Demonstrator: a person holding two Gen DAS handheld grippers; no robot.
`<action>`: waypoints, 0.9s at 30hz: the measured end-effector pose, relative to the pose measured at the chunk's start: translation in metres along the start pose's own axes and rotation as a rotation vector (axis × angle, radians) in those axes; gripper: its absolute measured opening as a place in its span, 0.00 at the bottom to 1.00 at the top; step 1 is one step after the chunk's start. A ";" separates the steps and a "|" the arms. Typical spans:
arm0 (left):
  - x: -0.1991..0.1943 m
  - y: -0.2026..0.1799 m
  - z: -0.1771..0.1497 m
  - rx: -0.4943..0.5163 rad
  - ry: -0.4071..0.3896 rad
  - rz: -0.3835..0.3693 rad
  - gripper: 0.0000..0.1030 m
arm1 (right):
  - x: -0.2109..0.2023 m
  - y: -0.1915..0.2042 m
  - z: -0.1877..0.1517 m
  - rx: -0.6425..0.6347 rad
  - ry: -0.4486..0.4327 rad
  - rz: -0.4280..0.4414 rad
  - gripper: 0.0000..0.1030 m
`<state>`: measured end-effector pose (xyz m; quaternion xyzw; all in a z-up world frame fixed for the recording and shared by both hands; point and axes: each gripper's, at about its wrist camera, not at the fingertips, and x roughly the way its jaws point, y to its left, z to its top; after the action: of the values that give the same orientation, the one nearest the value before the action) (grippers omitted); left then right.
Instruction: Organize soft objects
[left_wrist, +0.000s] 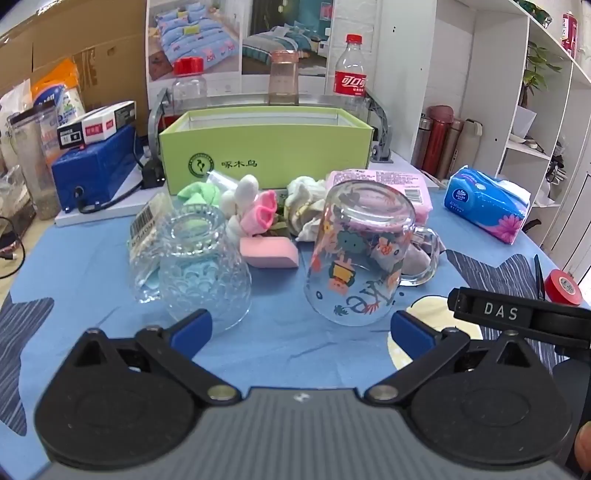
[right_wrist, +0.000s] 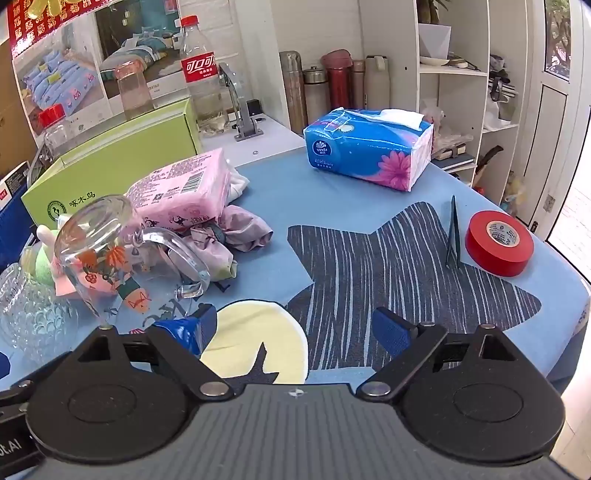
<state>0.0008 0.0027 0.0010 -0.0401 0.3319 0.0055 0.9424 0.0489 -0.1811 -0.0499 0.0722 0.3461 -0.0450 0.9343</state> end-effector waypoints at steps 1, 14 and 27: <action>-0.001 0.002 -0.002 0.001 0.002 0.000 1.00 | 0.000 0.000 0.000 0.001 -0.003 0.001 0.76; 0.001 0.000 -0.003 0.009 0.007 0.010 1.00 | -0.002 0.006 -0.001 -0.013 -0.011 0.018 0.76; 0.000 0.004 -0.002 -0.007 0.011 0.007 1.00 | -0.005 0.007 -0.001 -0.007 -0.015 0.032 0.76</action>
<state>-0.0009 0.0062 -0.0005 -0.0421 0.3374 0.0097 0.9404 0.0457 -0.1737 -0.0468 0.0743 0.3381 -0.0293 0.9377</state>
